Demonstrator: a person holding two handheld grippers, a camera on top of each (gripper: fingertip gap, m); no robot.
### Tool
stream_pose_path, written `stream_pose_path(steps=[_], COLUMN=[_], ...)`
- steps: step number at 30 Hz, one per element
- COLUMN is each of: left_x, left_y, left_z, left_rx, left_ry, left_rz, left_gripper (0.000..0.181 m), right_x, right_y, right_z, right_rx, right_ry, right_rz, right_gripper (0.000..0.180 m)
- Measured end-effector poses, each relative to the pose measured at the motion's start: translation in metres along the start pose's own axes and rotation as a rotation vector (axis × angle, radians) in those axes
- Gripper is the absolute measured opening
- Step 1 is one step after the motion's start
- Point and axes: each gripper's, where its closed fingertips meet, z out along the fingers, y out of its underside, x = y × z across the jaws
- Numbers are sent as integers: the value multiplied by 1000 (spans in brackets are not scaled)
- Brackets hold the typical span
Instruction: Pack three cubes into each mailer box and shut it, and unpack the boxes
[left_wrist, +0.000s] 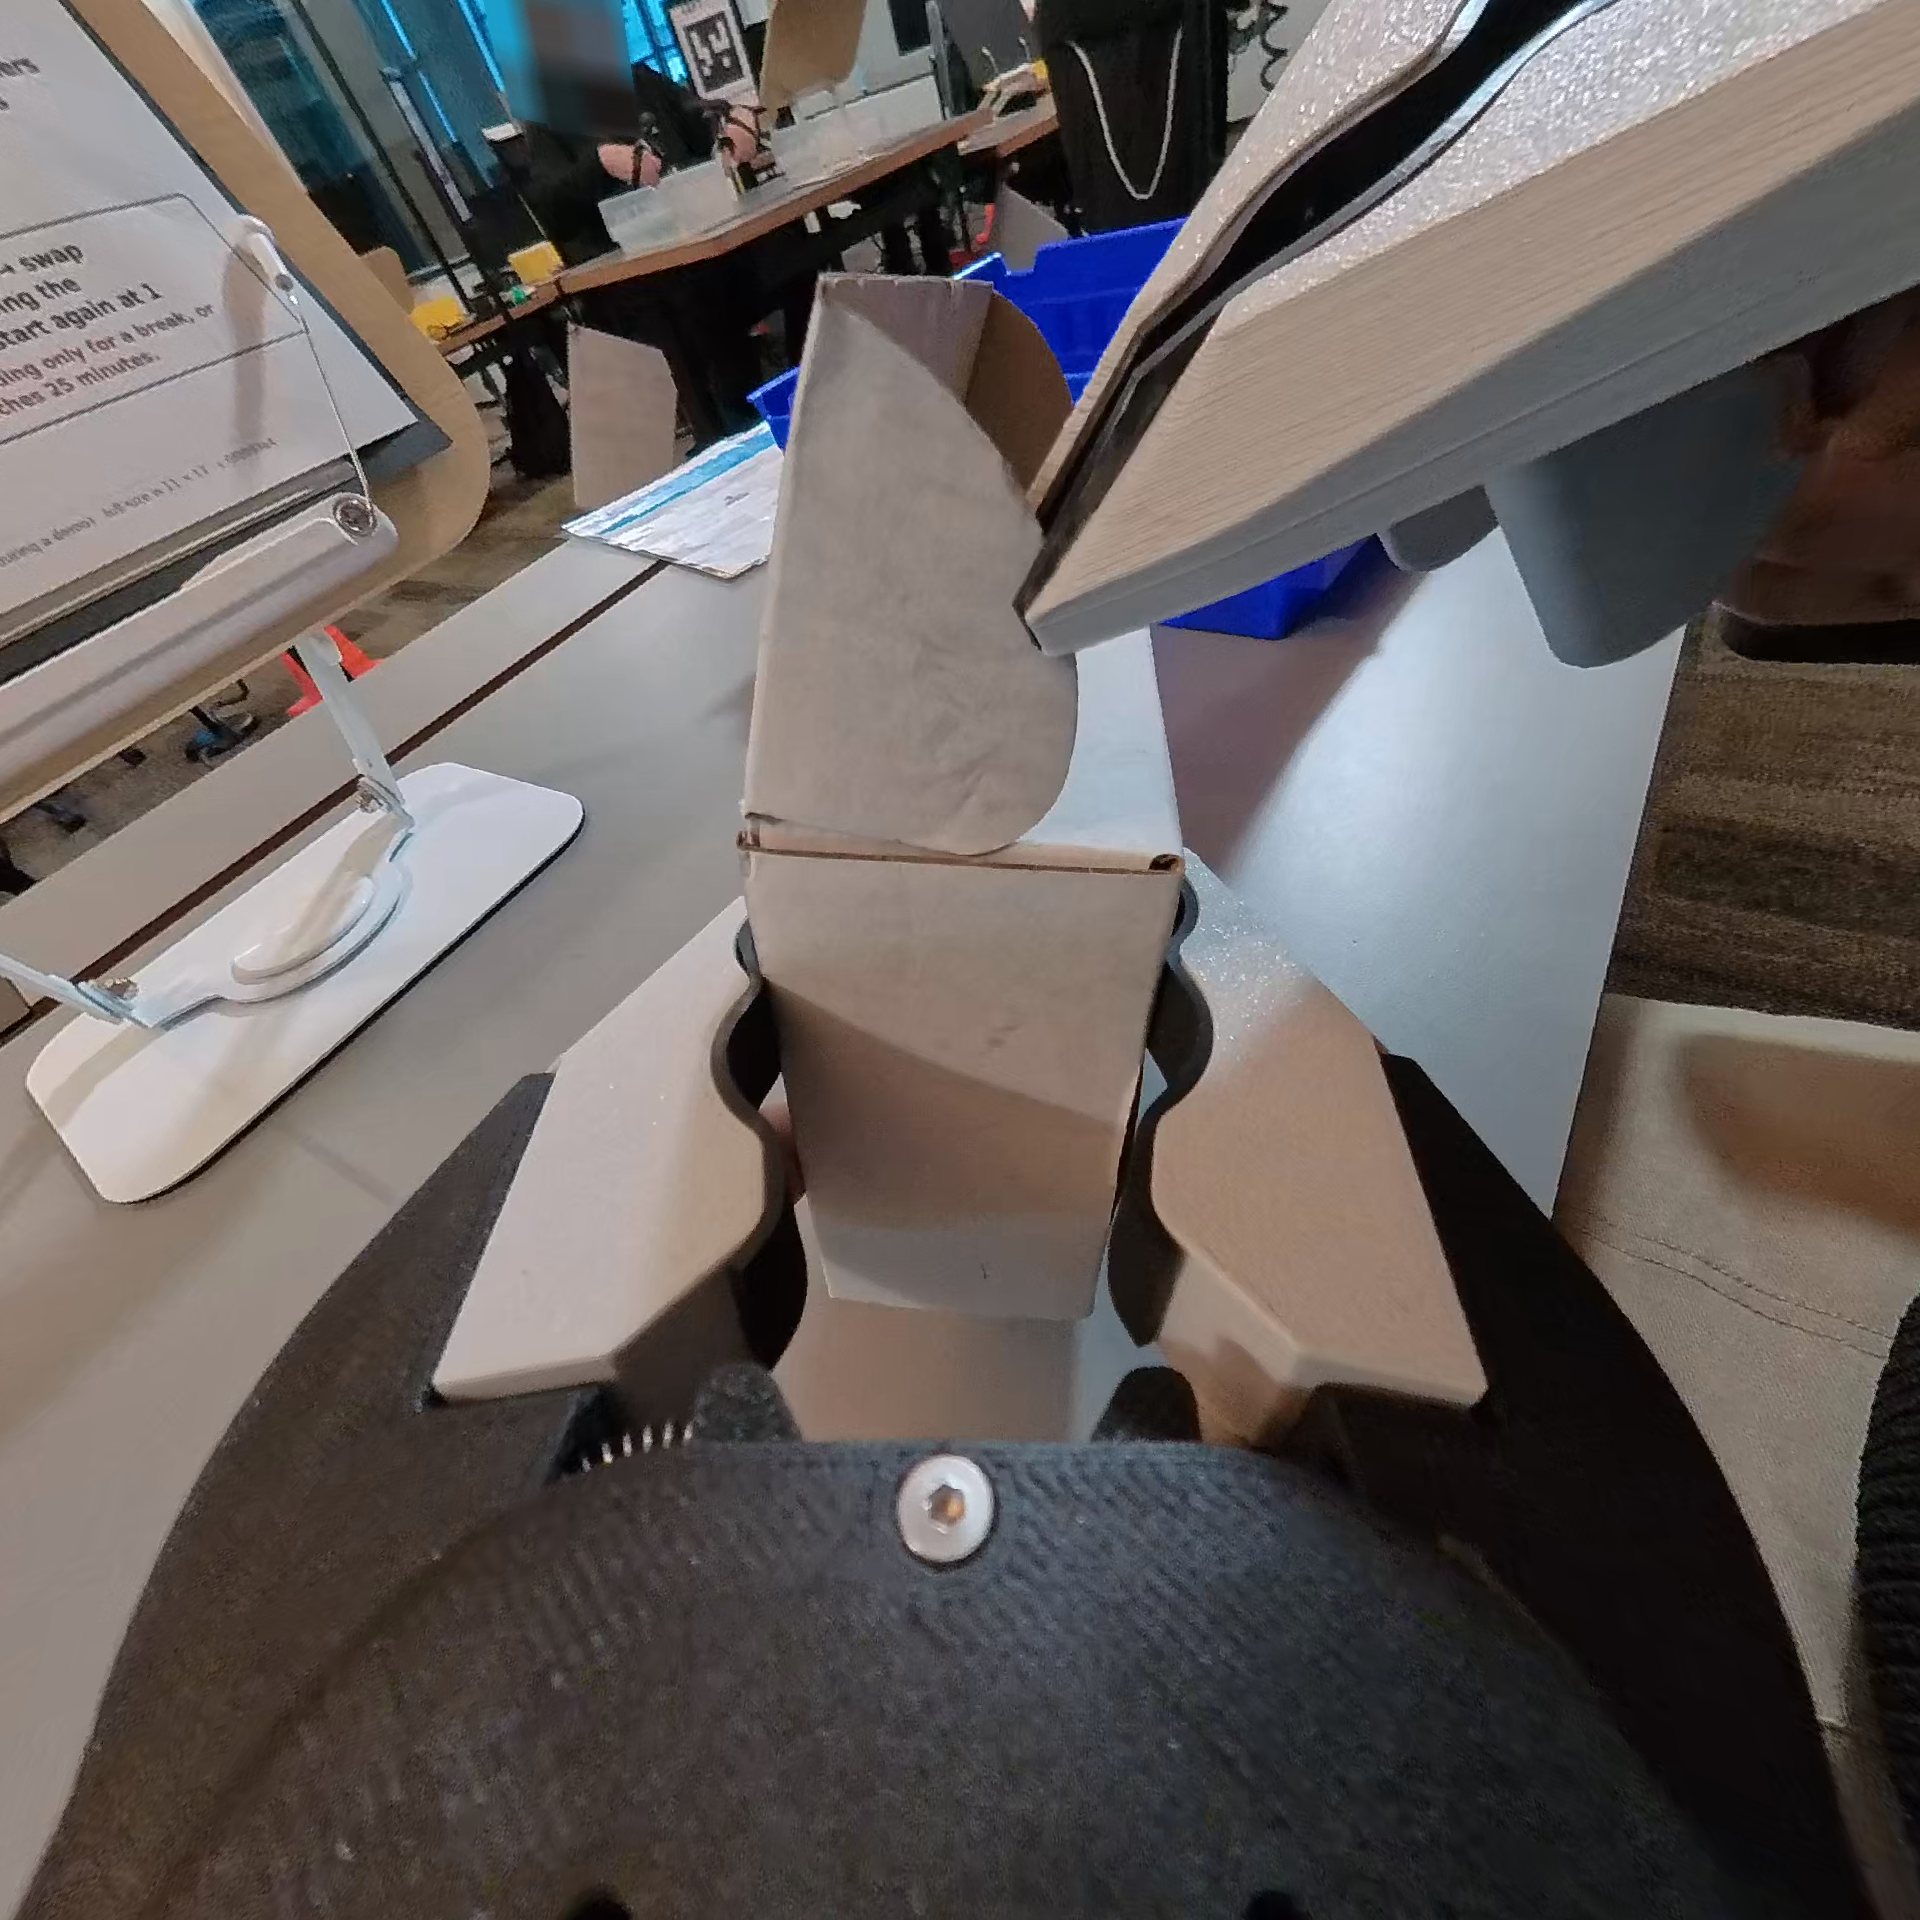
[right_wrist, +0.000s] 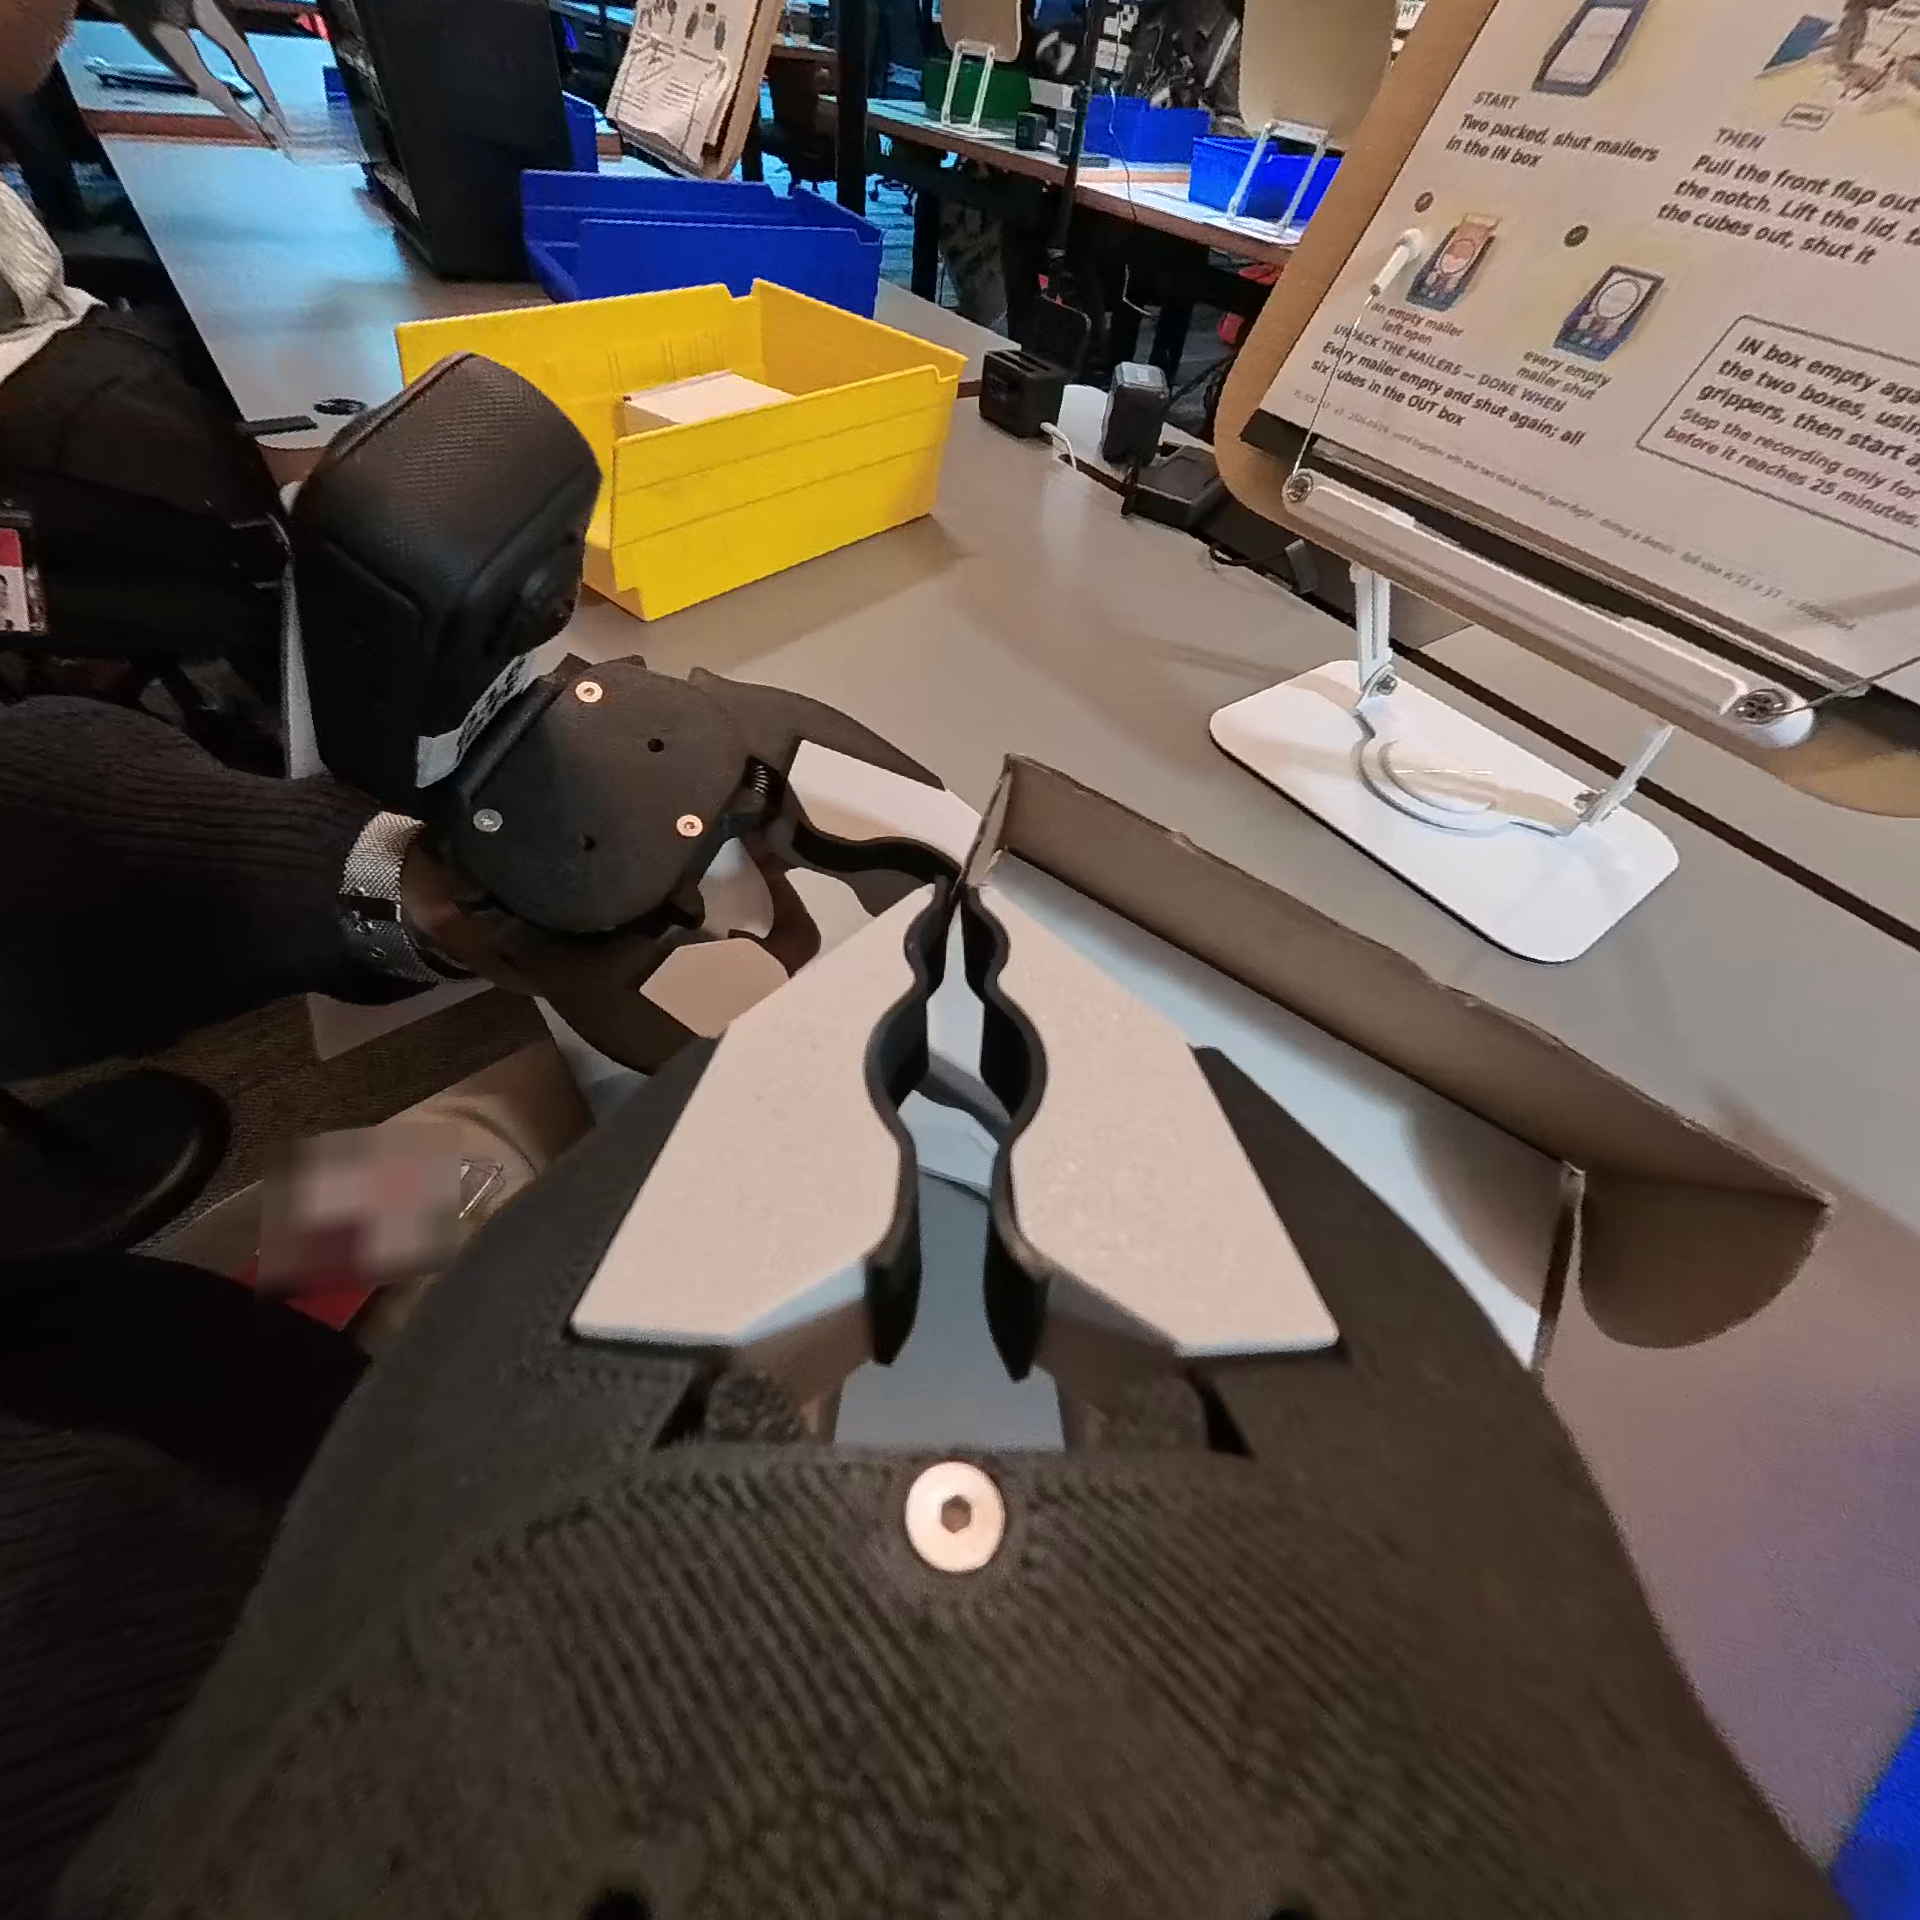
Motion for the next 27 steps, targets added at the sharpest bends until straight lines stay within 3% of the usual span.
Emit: stream_pose_path(steps=[10, 16, 21, 24, 27], left_x=[-2, -5, -6, -7, -8], left_y=[2, 6, 8, 9, 10], left_z=[0, -1, -2, -2, -2], left_rx=[2, 10, 23, 28, 31], left_ry=[6, 21, 38, 45, 49], left_rz=[-22, -66, -79, -89, -98], left_gripper=[70, 71, 71, 71, 71], right_x=[-5, -3, 71, 122, 135], right_y=[9, -4, -22, 17, 48], right_z=[5, -8, -56, -63, -55], right_rx=[-17, 91, 283, 158, 52], right_ry=[-10, -20, 168, 281, 292], right_rz=[-1, -45, 76, 204, 258], right_gripper=[1, 32, 35, 36, 26])
